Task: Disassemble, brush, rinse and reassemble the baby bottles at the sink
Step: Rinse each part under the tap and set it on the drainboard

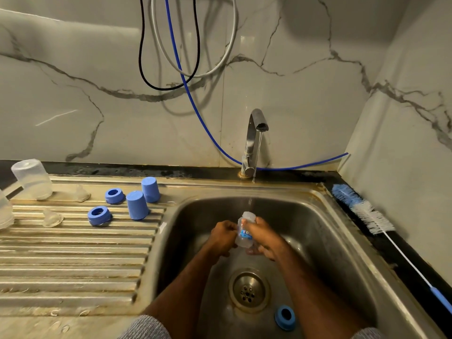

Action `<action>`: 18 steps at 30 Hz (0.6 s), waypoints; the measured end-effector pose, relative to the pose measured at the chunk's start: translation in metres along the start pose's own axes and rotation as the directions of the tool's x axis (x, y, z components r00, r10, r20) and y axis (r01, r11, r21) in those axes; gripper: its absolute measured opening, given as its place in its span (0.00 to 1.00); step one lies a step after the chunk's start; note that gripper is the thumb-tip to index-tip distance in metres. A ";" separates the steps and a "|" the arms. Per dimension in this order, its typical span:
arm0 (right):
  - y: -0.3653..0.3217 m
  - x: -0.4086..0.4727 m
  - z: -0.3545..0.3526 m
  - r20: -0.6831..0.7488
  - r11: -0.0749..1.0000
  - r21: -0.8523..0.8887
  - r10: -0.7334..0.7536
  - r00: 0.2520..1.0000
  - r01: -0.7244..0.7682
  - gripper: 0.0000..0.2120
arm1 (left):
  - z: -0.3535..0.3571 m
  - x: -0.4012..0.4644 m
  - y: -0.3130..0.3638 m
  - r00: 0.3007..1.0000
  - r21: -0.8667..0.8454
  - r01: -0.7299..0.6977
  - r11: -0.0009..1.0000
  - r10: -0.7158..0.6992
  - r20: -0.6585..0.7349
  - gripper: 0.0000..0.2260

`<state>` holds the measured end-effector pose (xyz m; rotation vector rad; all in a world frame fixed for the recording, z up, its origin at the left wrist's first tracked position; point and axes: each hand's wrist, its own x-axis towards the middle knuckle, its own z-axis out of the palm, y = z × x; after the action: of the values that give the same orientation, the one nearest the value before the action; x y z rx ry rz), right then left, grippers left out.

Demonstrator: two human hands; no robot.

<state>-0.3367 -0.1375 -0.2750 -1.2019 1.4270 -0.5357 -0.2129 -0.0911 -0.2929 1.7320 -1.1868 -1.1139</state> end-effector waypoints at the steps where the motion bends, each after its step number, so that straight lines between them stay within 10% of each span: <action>1: 0.001 -0.002 0.001 0.026 0.999 0.045 0.030 0.999 -0.031 0.20 | 0.000 0.000 -0.001 1.000 -0.024 0.012 1.000 -0.012 0.008 0.08; 18: -0.002 -0.003 -0.017 0.163 0.864 0.482 0.071 0.984 -0.142 0.20 | 0.002 0.003 -0.003 0.987 -0.250 -0.155 0.956 0.142 -0.070 0.22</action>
<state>-0.3522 -0.1406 -0.2670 -0.7284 1.1349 -0.6755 -0.2132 -0.0930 -0.2965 1.4432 -1.0727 -1.0735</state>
